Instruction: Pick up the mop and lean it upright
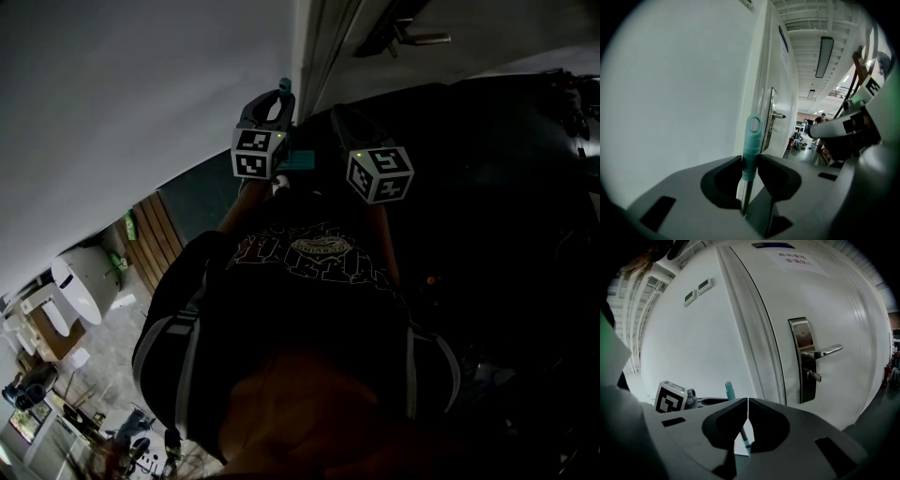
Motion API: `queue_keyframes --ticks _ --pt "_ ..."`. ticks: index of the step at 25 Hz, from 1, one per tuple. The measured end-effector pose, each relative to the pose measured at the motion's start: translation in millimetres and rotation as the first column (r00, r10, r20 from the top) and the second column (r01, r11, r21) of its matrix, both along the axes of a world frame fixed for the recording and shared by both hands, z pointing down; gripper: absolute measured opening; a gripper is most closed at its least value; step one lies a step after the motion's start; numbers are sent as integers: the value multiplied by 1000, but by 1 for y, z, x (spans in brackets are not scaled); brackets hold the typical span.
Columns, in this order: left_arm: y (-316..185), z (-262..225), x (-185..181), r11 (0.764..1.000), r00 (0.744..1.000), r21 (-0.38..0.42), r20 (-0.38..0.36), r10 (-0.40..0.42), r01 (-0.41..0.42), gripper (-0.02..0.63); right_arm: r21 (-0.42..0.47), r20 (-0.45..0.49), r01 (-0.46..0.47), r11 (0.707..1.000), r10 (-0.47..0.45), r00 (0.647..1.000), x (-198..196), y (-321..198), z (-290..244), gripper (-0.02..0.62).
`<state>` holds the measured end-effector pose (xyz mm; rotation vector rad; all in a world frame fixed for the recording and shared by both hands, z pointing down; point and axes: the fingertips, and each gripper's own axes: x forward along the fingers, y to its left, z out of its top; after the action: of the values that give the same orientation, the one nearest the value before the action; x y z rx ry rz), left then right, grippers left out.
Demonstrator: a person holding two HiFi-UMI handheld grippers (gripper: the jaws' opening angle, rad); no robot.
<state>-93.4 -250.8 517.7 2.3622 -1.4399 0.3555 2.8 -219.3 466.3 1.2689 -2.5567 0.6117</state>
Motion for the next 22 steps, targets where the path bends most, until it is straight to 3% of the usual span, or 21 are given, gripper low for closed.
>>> queue_keyframes --ticks 22 --pt "-60 15 4 999 999 -20 4 37 -37 147 8 -5 -79 997 79 997 11 -29 -2 20"
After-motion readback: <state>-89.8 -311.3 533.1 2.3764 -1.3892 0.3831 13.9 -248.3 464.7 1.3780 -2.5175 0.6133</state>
